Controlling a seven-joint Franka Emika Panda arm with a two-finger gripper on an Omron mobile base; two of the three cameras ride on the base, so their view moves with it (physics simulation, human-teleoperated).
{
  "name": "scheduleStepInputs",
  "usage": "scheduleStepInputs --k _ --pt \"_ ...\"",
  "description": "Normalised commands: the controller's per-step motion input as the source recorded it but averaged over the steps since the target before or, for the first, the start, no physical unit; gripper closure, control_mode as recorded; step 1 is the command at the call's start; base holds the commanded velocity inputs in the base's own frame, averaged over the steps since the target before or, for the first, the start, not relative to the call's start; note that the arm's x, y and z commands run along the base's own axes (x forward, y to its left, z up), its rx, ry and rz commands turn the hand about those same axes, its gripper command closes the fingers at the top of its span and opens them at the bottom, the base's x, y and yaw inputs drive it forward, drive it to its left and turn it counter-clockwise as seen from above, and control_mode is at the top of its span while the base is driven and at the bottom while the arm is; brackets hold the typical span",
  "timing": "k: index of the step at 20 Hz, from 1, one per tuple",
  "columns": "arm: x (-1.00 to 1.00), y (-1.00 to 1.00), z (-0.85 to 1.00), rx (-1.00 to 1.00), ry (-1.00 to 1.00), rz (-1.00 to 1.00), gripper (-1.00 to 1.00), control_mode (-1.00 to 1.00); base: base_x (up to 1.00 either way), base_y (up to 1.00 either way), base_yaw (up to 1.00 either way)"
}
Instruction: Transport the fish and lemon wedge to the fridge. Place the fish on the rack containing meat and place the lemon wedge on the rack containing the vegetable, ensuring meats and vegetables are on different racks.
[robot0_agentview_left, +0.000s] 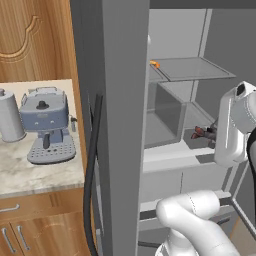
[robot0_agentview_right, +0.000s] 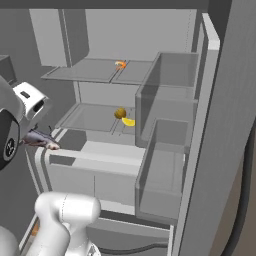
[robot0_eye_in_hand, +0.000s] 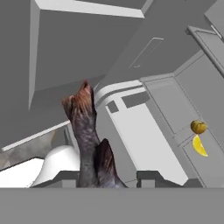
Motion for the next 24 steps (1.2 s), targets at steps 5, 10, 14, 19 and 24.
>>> scheduleStepInputs --k 5,10,14,19,24 --pt "0.0 0.0 0.0 0.0 0.0 0.0 1.0 1.0 0.55 0.0 0.0" --pt "0.11 -0.04 0.17 0.0 -0.13 0.0 1.0 -1.0 0.17 -0.04 0.0" --pt "0.27 -0.03 0.4 0.0 -0.26 0.0 1.0 -1.0 0.0 0.0 0.0" --pt "0.47 -0.11 0.47 0.01 -0.13 0.0 1.0 -1.0 0.0 0.0 0.0" --pt "0.56 -0.24 0.43 0.03 -0.06 0.0 1.0 -1.0 0.0 0.0 0.0"
